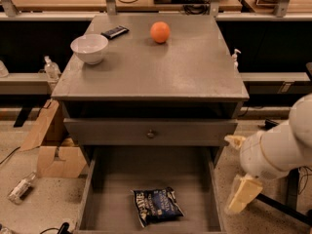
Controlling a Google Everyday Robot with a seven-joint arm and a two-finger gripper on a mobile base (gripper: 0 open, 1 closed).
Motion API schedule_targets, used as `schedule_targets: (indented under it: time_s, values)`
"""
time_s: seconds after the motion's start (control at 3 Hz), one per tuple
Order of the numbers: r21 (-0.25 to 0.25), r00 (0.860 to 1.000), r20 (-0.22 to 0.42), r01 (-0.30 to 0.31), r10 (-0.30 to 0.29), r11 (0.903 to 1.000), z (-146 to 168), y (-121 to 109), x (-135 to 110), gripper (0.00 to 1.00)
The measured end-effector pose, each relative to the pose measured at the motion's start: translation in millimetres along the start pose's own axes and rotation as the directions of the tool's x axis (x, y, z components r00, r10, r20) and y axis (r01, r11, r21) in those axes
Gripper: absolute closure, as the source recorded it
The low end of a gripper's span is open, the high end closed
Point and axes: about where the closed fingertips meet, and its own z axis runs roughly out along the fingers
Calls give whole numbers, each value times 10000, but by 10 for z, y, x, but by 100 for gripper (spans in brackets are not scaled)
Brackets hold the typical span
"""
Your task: Pick blue chip bag from middle drawer and place on counter
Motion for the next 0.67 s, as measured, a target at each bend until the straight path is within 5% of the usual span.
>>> schedule_targets:
  time_s: [0.33,0.67]
  values:
    - [262,9983,492,-341,328,9991,585,24,237,0]
    - [984,9972,667,-401,336,9943,581,-174,198,0]
